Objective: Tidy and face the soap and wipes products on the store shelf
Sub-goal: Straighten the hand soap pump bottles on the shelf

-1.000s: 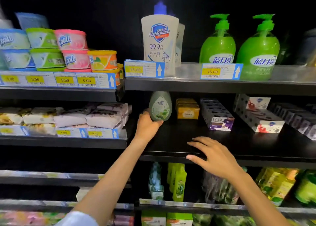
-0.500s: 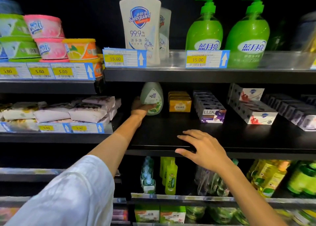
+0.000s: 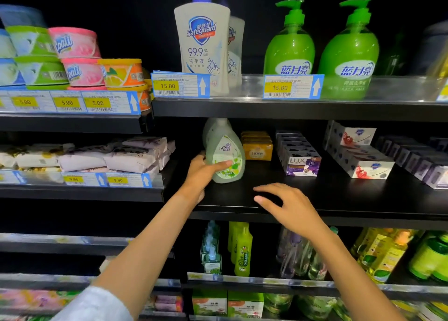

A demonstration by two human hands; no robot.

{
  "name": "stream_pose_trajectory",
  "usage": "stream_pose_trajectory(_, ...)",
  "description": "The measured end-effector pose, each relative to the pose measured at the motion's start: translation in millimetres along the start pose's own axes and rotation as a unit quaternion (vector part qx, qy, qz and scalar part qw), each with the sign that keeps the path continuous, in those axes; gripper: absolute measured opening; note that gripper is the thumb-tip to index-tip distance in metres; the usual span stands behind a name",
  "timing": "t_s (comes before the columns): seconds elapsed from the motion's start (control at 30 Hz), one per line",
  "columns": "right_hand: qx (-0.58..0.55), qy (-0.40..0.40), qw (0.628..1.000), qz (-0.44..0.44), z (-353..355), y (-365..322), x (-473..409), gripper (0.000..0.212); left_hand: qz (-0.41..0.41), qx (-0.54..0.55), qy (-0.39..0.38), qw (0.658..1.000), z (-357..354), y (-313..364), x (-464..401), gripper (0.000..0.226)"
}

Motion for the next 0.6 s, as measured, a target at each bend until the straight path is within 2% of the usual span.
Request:
stream_pose_trajectory(0.1, -0.194, 0.068, 0.976, -0.068, 8.3, -5.1, -10.7, 0.035, 0.016, 0.025, -0.037, 0.999, 3.2, 0.4, 29.8, 0.058)
stream_pose_trajectory(0.17, -0.293, 0.070, 0.947, -0.112, 6.9, -13.1, -21.0, 0.040, 0.019, 0.031, -0.059, 0.998, 4.3, 3.6, 46.6, 0.057)
stream_pose_trajectory(0.27, -0.424, 0.026, 0.888, -0.175, -7.4, -26.7, -31.1, 0.052, 0.017, 0.040, -0.087, 0.995, 4.1, 7.8, 61.9, 0.055)
stream_pose_trajectory(0.3, -0.442, 0.011, 0.877, -0.186, -13.4, -31.1, -31.8, 0.051, 0.016, 0.043, -0.092, 0.995, 4.8, 8.2, 63.5, 0.055)
stream_pose_trajectory(0.4, -0.440, 0.004, 0.876, -0.196, -25.5, -34.7, -32.7, 0.045, 0.012, 0.044, -0.097, 0.994, 5.2, 8.8, 62.3, 0.058)
stream_pose_trajectory(0.6, -0.456, 0.077, 0.856, -0.230, -20.8, -21.8, -33.2, 0.046, -0.034, 0.026, -0.030, 0.999, 1.9, 7.6, 55.6, 0.064)
Point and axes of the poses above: each hand's wrist, its own x-axis away from the middle knuckle, its own z-axis out of the back of the hand, y = z × x, the point moved 7 cm from there along -x, towards the middle knuckle, and after that the axes turned 15 degrees about y, right-handed, at the moved point
